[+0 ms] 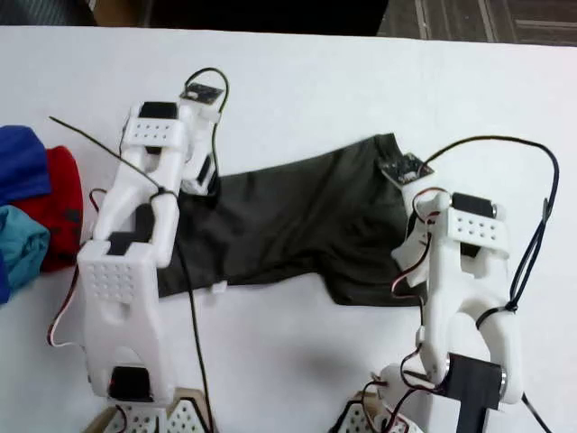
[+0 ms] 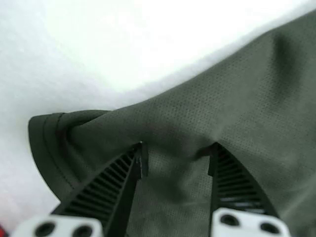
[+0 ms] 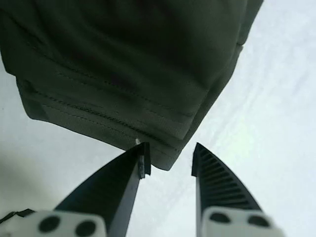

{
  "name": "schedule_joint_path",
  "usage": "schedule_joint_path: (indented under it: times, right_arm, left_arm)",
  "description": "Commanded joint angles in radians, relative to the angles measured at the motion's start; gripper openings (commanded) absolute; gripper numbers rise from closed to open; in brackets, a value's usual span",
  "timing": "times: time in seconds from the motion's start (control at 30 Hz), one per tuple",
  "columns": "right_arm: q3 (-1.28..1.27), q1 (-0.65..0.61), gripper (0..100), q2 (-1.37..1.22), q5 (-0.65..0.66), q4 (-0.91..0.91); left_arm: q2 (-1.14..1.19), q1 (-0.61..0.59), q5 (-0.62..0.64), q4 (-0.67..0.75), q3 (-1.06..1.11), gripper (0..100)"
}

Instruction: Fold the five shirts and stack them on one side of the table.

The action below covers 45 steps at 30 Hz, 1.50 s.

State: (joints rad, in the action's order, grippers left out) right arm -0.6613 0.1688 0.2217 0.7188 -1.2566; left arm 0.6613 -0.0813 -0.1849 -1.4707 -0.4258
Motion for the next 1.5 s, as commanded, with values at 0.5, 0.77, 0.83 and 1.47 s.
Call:
schedule_joint_path:
  times: [0.5, 0.77, 0.83, 1.47]
  right_arm:
    - [0.054, 0.005, 15.0, 0.048, -0.104, 0.074]
    - [-0.023, -0.013, 14.9, 0.047, -0.098, 0.079]
    - [-0.052, -0.033, 14.9, 0.047, -0.098, 0.082]
    - [-0.17, -0.048, 15.2, -0.051, -0.103, 0.277]
  left_arm:
    - [-0.08, -0.011, 0.012, 0.005, -0.004, 23]
    - [-0.075, -0.011, 0.012, 0.006, -0.005, 23]
    - [-0.075, -0.009, 0.012, 0.006, -0.005, 23]
    - [-0.075, -0.009, 0.012, 0.003, -0.002, 23]
